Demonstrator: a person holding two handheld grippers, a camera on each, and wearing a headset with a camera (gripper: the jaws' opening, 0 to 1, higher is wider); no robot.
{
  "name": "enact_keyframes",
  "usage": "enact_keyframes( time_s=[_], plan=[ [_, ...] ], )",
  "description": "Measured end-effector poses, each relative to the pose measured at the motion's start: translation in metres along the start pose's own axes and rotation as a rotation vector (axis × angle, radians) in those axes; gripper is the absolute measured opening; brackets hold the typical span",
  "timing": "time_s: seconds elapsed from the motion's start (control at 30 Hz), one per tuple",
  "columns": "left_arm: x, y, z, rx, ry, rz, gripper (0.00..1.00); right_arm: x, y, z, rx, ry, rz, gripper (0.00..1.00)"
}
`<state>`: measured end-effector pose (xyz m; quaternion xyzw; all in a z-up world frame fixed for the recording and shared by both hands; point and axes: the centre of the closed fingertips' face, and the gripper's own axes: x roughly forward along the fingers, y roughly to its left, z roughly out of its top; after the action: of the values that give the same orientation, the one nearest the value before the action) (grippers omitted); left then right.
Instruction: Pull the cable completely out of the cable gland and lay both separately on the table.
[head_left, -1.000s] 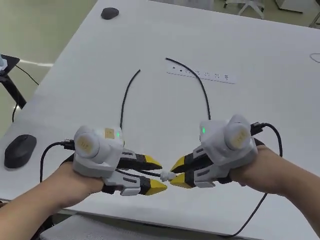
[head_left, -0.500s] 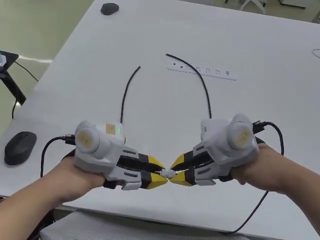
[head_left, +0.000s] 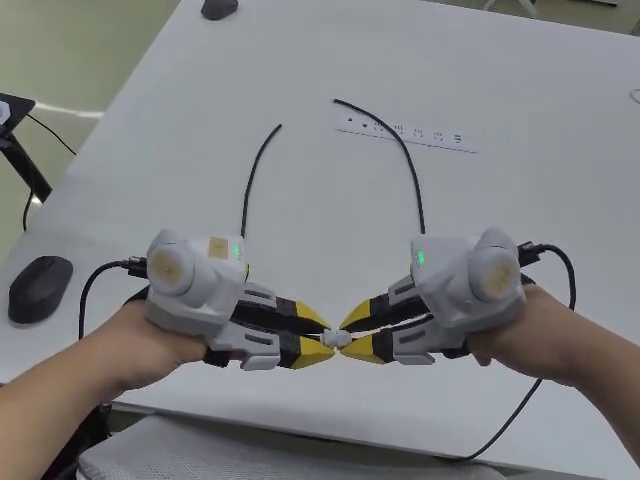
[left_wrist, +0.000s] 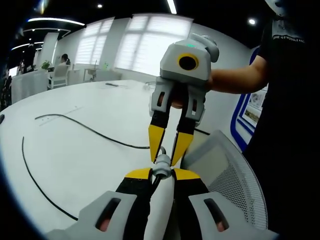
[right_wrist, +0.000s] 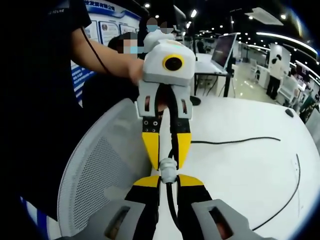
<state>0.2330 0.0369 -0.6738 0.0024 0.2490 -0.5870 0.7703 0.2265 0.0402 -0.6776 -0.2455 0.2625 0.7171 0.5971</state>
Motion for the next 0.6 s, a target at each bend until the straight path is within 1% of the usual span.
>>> enact_keyframes(
  time_s=[0.03, 0.07, 0.17, 0.23, 0.37, 0.43, 0.5, 0.53, 0.57, 0.6],
  plan=[
    [-0.0001, 0.0002, 0.0003, 0.0, -0.002, 0.001, 0.16, -0.0002, -0.0008, 0.0001, -0.019, -0.007, -0.007, 0.07],
    [-0.0002, 0.0011, 0.0012, -0.003, -0.006, 0.005, 0.15, -0.0005, -0.0013, 0.0003, -0.022, -0.01, -0.014, 0.07],
    [-0.0004, 0.0008, 0.0015, -0.025, -0.006, 0.007, 0.15, -0.001, 0.0002, 0.0011, -0.018, -0.02, -0.02, 0.07],
    [-0.0005, -0.0014, 0.001, -0.026, 0.002, 0.002, 0.15, -0.0006, 0.0018, 0.0012, -0.016, -0.025, -0.02, 0.07],
    [-0.0004, -0.0058, -0.0007, -0.013, 0.015, -0.001, 0.14, 0.0005, 0.0051, -0.0006, 0.032, -0.039, -0.011, 0.08],
    [0.0001, -0.0069, -0.0005, -0.002, 0.018, 0.0, 0.14, 0.0002, 0.006, -0.0014, 0.088, -0.047, -0.002, 0.08],
    [0.0008, -0.0077, 0.0001, 0.01, 0.016, 0.002, 0.14, -0.001, 0.0057, -0.0015, 0.102, -0.058, 0.004, 0.09],
    [0.0012, -0.0083, 0.001, 0.025, 0.017, 0.004, 0.14, -0.0017, 0.0062, -0.002, 0.144, -0.065, 0.013, 0.09],
    [0.0013, -0.008, 0.0018, 0.035, 0.019, 0.01, 0.14, -0.0024, 0.008, -0.0013, 0.191, -0.079, 0.036, 0.11],
    [0.0012, -0.0075, 0.0023, 0.04, 0.019, 0.013, 0.14, -0.0029, 0.0084, -0.0002, 0.198, -0.094, 0.048, 0.13]
  ],
)
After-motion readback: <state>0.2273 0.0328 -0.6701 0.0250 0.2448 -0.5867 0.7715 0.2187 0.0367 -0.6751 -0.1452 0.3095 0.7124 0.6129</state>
